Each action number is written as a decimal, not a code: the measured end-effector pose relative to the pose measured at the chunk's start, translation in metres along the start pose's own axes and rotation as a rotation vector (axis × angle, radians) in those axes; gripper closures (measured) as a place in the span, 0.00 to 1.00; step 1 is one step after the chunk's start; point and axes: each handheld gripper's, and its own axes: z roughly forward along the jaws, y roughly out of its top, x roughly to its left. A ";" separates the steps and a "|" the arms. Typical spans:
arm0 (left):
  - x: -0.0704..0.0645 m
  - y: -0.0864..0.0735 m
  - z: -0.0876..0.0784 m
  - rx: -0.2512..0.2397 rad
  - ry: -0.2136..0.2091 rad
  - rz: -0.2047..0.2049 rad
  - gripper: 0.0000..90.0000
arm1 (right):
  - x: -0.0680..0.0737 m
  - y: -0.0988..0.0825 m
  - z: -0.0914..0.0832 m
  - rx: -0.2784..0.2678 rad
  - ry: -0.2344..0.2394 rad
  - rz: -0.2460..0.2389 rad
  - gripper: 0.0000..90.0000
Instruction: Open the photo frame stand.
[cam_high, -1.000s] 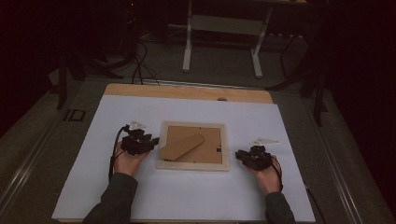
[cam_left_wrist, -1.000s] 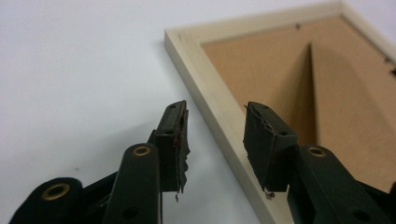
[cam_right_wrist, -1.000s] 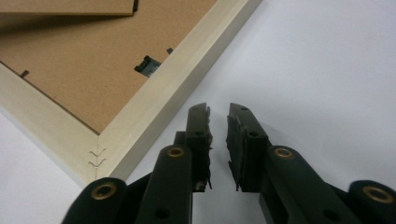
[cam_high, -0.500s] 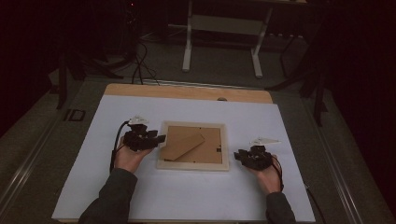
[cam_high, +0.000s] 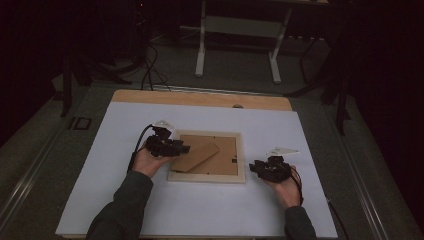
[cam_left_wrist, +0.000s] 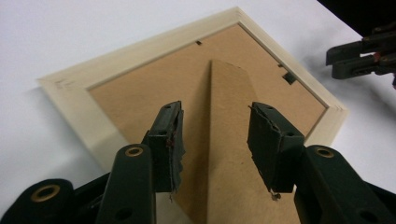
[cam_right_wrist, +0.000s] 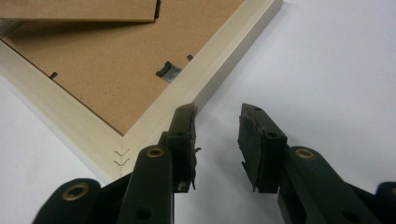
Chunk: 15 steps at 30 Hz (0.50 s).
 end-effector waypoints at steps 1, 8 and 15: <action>0.000 0.000 0.000 0.000 0.000 0.000 0.63 | 0.000 0.000 0.000 0.000 0.001 0.001 0.73; 0.002 0.006 0.015 0.055 -0.072 -0.008 0.59 | -0.002 -0.002 0.002 -0.001 0.009 0.013 0.73; 0.002 0.009 0.022 0.095 -0.070 0.015 0.56 | -0.002 -0.001 0.002 -0.003 0.012 0.013 0.72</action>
